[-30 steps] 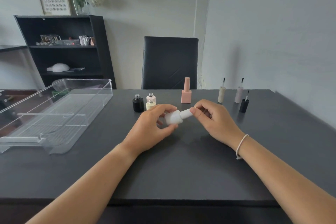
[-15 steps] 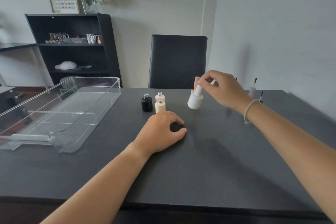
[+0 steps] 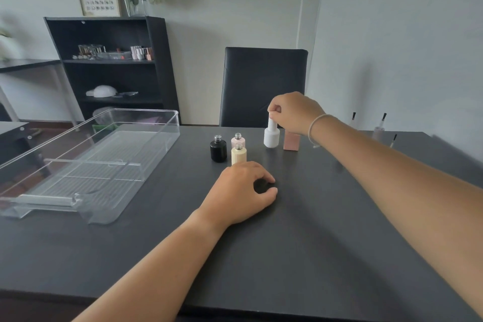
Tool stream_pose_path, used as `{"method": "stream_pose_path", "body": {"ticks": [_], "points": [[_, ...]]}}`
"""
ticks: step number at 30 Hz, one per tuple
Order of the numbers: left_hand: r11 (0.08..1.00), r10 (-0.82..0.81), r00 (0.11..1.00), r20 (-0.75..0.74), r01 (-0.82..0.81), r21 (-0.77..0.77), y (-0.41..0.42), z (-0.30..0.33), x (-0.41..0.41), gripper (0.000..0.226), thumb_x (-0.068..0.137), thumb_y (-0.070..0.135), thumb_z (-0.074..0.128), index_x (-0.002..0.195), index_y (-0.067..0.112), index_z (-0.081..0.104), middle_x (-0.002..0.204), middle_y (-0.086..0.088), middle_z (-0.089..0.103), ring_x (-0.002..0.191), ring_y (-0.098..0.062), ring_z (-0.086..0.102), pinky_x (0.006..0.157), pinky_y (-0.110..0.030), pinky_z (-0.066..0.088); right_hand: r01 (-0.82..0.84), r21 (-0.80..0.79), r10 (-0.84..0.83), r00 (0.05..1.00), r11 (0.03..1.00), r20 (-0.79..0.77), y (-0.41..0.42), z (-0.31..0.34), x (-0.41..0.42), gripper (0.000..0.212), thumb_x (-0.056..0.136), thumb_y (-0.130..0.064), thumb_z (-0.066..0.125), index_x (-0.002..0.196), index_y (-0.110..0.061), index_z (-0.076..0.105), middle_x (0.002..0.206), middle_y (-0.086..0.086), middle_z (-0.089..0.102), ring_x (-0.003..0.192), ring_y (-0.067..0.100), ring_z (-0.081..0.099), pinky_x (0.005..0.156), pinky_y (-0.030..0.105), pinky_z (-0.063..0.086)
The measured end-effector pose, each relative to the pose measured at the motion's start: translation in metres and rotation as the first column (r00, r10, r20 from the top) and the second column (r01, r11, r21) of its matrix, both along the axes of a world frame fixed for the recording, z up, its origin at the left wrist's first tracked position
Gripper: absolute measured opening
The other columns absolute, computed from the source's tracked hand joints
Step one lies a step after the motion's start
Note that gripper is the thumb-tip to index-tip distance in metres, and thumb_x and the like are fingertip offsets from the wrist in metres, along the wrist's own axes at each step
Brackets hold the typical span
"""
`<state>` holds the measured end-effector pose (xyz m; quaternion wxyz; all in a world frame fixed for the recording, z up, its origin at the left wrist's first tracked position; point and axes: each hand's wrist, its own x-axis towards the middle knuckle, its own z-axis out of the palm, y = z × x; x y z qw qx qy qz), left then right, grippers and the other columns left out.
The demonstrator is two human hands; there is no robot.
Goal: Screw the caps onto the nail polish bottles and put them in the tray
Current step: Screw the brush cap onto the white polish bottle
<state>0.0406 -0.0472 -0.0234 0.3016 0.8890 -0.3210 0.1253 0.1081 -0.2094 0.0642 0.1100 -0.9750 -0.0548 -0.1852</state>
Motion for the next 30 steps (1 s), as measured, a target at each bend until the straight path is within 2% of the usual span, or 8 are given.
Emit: {"method": "stream_pose_path", "body": {"ticks": [6,13,18,21,23,26,28,30], "points": [[1.0,-0.003,1.0,0.01,0.003,-0.006,0.0,0.0,0.001,0.019,0.081,0.033,0.062,0.095,0.023,0.069,0.101,0.014,0.065,0.093,0.0,0.054,0.08,-0.007,0.036,0.055,-0.075,-0.055,0.998,0.996,-0.001,0.005,-0.004,0.005,0.027,0.093,-0.016,0.04,0.109,-0.015,0.061,0.113,0.009,0.064,0.096,0.03,0.059,0.074,0.031,0.041],[1.0,-0.007,1.0,-0.002,0.007,-0.01,0.0,0.002,0.001,0.018,0.081,0.032,0.061,0.094,0.023,0.069,0.101,0.013,0.065,0.094,-0.003,0.056,0.084,-0.016,0.042,0.08,-0.099,-0.076,0.996,0.992,0.037,0.006,-0.006,0.004,0.028,0.095,-0.019,0.04,0.112,-0.012,0.062,0.111,0.011,0.065,0.094,0.03,0.061,0.073,0.031,0.042],[0.994,-0.019,0.997,-0.07,0.012,-0.112,0.001,0.003,0.001,0.013,0.081,0.027,0.061,0.09,0.021,0.069,0.095,0.01,0.065,0.087,-0.006,0.058,0.082,-0.023,0.048,0.034,0.048,-0.042,0.981,0.998,0.188,0.002,-0.007,-0.019,0.027,0.094,-0.021,0.043,0.114,-0.015,0.06,0.113,0.004,0.065,0.097,0.026,0.059,0.076,0.032,0.043],[0.982,-0.003,0.997,-0.073,-0.011,-0.186,0.001,0.003,0.001,0.011,0.081,0.026,0.062,0.09,0.022,0.068,0.089,0.014,0.062,0.085,-0.002,0.057,0.078,-0.012,0.044,-0.055,0.156,0.007,0.956,0.986,0.293,-0.001,-0.019,-0.047,0.021,0.092,-0.021,0.046,0.104,-0.017,0.063,0.095,-0.003,0.064,0.085,0.019,0.057,0.069,0.027,0.038],[0.97,0.041,0.999,-0.027,-0.047,-0.238,0.003,0.006,0.002,0.006,0.081,0.022,0.062,0.083,0.022,0.067,0.08,0.016,0.061,0.079,-0.001,0.056,0.071,-0.008,0.04,-0.103,0.211,0.039,0.957,0.972,0.288,-0.005,-0.035,-0.067,0.018,0.09,-0.022,0.049,0.101,-0.018,0.063,0.092,-0.005,0.064,0.081,0.015,0.057,0.067,0.029,0.043],[0.899,0.176,0.983,0.059,-0.136,-0.417,0.009,0.012,0.006,0.009,0.079,0.015,0.062,0.071,0.018,0.061,0.069,0.011,0.059,0.066,-0.007,0.053,0.063,-0.012,0.04,-0.117,0.271,0.058,0.974,0.956,0.217,-0.013,-0.059,-0.086,0.015,0.088,-0.024,0.057,0.1,-0.02,0.063,0.097,-0.006,0.067,0.082,0.009,0.056,0.067,0.026,0.042],[0.831,0.264,0.962,0.075,-0.187,-0.524,0.013,0.017,0.01,0.008,0.081,0.014,0.062,0.074,0.017,0.059,0.073,0.009,0.059,0.066,-0.01,0.053,0.059,-0.01,0.039,-0.113,0.352,0.043,0.979,0.929,0.201,-0.019,-0.064,-0.092,0.016,0.086,-0.025,0.059,0.1,-0.02,0.064,0.099,-0.007,0.067,0.081,0.0,0.055,0.067,0.019,0.039],[0.78,0.334,0.941,0.049,-0.247,-0.575,0.019,0.019,0.016,0.007,0.083,0.015,0.061,0.084,0.02,0.056,0.084,0.004,0.06,0.072,-0.01,0.053,0.061,-0.009,0.04,-0.112,0.433,0.022,0.978,0.895,0.207,-0.023,-0.064,-0.094,0.015,0.086,-0.024,0.06,0.099,-0.02,0.065,0.094,-0.008,0.066,0.065,-0.012,0.05,0.061,0.011,0.033]]}}
